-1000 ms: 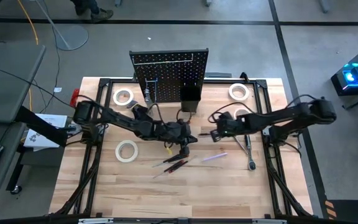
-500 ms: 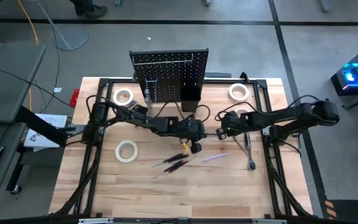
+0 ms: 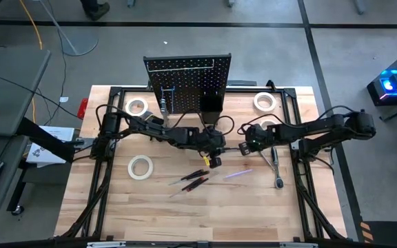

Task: Hang tools onto peg board
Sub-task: Put the black pen into the black bin on the peg board

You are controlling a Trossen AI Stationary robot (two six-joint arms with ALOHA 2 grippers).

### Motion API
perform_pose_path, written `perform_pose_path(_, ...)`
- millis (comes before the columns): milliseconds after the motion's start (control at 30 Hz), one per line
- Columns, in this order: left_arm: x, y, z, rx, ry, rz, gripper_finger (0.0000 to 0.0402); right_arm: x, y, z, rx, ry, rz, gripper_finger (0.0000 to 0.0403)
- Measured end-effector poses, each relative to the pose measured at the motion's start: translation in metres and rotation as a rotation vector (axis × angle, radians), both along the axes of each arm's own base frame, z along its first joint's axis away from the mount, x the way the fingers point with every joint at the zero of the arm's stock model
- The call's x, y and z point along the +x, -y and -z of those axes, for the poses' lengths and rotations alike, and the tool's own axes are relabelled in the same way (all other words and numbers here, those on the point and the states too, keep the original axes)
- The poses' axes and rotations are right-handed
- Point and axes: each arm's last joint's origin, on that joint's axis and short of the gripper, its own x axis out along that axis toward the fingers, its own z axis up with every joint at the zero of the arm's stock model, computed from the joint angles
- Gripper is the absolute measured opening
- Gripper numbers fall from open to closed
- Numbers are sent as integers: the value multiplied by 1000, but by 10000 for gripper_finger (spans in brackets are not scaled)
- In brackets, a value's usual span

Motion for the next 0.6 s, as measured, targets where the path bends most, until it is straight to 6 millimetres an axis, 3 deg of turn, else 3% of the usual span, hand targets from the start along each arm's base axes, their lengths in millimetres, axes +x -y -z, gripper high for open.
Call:
perform_pose_path(233,0,0,0,-4,4,-3,131,1,6,0,-4,16,19,0)
perform_pose_path(600,0,0,0,-6,3,-7,136,1,8,0,37,18,-6,0)
